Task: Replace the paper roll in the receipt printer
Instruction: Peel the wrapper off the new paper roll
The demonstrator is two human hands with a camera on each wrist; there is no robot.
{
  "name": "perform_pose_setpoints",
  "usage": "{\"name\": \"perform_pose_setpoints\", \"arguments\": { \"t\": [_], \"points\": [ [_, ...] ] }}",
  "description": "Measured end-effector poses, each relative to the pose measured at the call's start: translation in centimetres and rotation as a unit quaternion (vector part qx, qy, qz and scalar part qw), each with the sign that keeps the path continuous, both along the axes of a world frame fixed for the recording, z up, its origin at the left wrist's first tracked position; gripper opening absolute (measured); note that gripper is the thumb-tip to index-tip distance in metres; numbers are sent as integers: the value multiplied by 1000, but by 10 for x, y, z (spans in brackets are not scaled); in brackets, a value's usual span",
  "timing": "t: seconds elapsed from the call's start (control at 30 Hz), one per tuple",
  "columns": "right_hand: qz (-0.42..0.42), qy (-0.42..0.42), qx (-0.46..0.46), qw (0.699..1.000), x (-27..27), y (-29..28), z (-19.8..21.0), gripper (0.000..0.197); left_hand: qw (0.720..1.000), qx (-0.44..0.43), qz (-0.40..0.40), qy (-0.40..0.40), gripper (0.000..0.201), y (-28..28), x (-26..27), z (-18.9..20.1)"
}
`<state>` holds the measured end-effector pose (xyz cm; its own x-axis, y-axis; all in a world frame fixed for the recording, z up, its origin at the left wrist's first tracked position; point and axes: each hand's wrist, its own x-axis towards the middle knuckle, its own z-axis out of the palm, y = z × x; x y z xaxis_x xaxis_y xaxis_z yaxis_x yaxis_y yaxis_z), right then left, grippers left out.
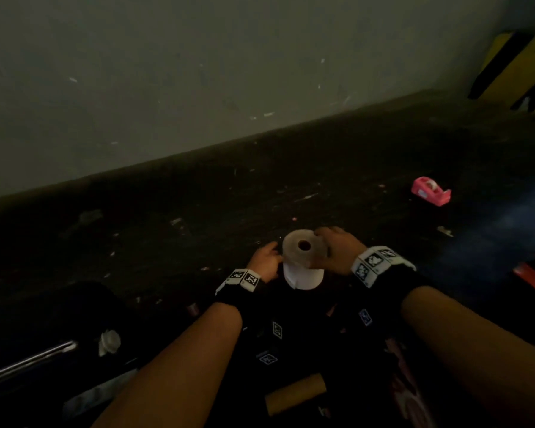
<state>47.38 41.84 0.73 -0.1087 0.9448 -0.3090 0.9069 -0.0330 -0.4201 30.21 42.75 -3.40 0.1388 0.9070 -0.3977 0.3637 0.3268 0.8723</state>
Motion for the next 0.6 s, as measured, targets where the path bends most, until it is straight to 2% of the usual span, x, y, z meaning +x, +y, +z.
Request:
{"name": "perform_pose_setpoints", "arguments": {
  "t": [0.07,0.13,0.4,0.47,0.53,0.6],
  "points": [
    [1,-21,-19,1000,-14,15,-13,93,999,-28,-6,-38,42,4,3,-5],
    [9,-37,-28,999,-23,25,-25,99,997,-39,-8,-63,43,8,4,-9],
    [-41,-32,-16,998,-37,30,-36,98,991,-63,23,-112,43,2,-1,-7],
    [-75,8,-12,997,-29,24,-32,93,993,-71,10,-98,43,0,-3,-5],
    [-146,86,-17,985,-12,15,-28,88,996,-59,0,-74,47,-2,-7,1],
    [-231,220,-44,947,8,-1,-18,87,997,-54,8,-56,57,-9,-10,11]
  ]
}}
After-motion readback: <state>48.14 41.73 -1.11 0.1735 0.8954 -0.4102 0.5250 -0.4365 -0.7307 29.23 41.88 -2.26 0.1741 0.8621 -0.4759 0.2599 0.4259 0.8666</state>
